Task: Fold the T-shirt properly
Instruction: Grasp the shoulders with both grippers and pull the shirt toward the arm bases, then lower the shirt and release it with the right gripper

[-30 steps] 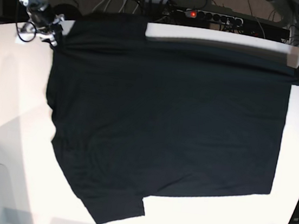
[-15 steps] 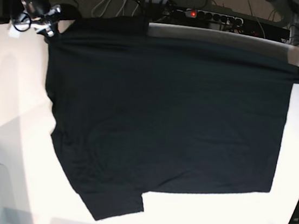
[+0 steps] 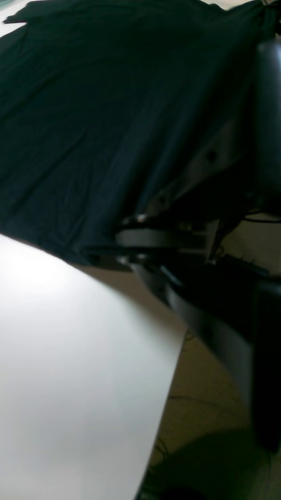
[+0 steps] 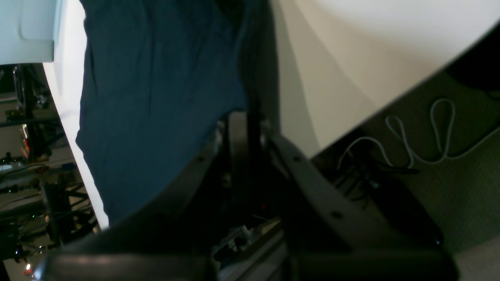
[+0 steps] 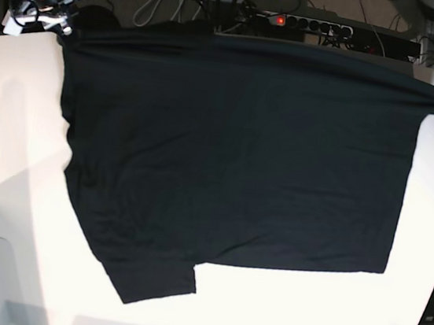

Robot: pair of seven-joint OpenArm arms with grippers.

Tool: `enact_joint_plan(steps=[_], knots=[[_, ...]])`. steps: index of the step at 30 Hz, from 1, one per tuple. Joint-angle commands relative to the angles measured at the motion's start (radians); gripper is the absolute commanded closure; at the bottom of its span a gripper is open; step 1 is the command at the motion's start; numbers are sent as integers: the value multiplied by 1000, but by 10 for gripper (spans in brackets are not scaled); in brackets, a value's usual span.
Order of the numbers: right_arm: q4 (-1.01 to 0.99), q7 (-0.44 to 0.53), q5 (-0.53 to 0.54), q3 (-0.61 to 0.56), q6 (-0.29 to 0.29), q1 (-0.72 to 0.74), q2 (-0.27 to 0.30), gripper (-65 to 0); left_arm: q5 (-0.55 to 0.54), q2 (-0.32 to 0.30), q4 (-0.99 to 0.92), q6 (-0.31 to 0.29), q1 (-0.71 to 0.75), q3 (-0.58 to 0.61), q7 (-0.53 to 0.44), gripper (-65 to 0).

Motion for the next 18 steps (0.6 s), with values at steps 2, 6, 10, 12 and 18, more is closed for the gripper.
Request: enact_joint_plan(steps=[2,6,10,12,18], knots=[[13,29,6,6,-3,24,10,0,-12,-26,15,9,0,-8,-28,-2],[12,-40,-10,-23,-6,144,13,0,17,-30,-2,11,-70,61,-27,-2],[9,-134,-119,-83,-8,297,-16,0,135,-24,-10,11,-157,115,-27,-2],[9,-149,-185,-91,-8,345,-53,0,189,-3,-10,11,-195,118,-27,-2],[7,-164,-402,-89,-8,422,-116,0,298,8,-8,11,-269,113,-27,-2]])
